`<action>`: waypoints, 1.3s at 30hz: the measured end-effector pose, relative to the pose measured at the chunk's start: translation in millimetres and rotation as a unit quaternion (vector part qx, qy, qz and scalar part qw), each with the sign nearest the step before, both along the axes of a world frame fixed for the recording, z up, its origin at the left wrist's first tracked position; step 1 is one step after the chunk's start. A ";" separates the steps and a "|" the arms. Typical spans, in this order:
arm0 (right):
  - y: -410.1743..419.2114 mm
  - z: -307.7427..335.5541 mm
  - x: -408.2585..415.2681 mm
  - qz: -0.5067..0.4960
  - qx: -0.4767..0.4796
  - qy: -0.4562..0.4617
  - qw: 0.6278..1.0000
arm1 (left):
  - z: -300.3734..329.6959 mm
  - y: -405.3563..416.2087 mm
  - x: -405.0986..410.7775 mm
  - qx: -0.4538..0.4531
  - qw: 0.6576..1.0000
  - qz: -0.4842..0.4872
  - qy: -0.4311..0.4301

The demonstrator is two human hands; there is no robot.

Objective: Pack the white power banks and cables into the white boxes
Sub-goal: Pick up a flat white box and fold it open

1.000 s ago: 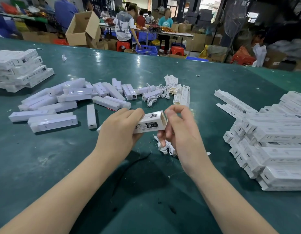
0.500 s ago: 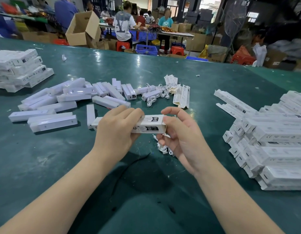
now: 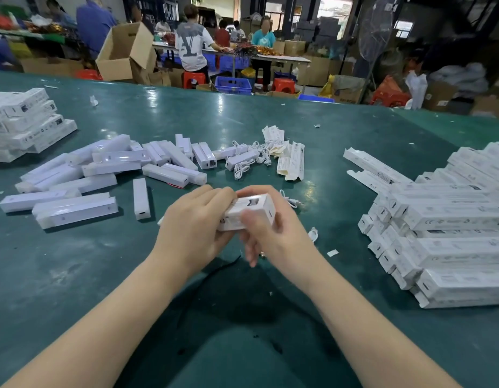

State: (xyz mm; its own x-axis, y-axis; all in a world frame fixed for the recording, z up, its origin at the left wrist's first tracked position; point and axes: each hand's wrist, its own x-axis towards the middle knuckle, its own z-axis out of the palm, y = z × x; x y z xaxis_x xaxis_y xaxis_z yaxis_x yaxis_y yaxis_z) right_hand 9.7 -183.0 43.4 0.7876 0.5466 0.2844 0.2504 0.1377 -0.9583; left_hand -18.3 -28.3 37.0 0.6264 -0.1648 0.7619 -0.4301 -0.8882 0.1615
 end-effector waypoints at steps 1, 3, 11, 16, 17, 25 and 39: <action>-0.3 0.4 -0.8 -0.021 0.003 -0.021 1.000 | -0.7 -2.4 -0.6 0.004 1.000 0.001 0.003; -2.7 2.3 0.9 -0.080 0.037 -0.035 0.995 | -1.8 -3.9 -0.3 -0.005 1.000 0.014 0.015; -16.3 17.0 17.0 -0.134 0.115 0.067 0.982 | -3.5 -8.5 5.2 -0.153 0.984 -0.011 0.096; -31.7 39.4 14.1 -0.185 0.130 0.018 0.974 | -5.2 -15.3 2.9 -0.206 0.959 -0.121 0.153; -37.7 41.7 12.8 -0.206 0.139 0.008 0.968 | -5.8 -17.1 2.4 -0.228 0.950 -0.142 0.156; -71.9 25.5 -9.5 -0.319 0.142 -0.019 0.937 | -6.4 -36.8 1.7 -0.474 0.822 -0.238 0.207; -124.8 20.4 -44.4 -0.342 -0.424 -0.411 0.731 | -3.4 -33.4 -17.1 -0.296 0.902 -0.262 0.173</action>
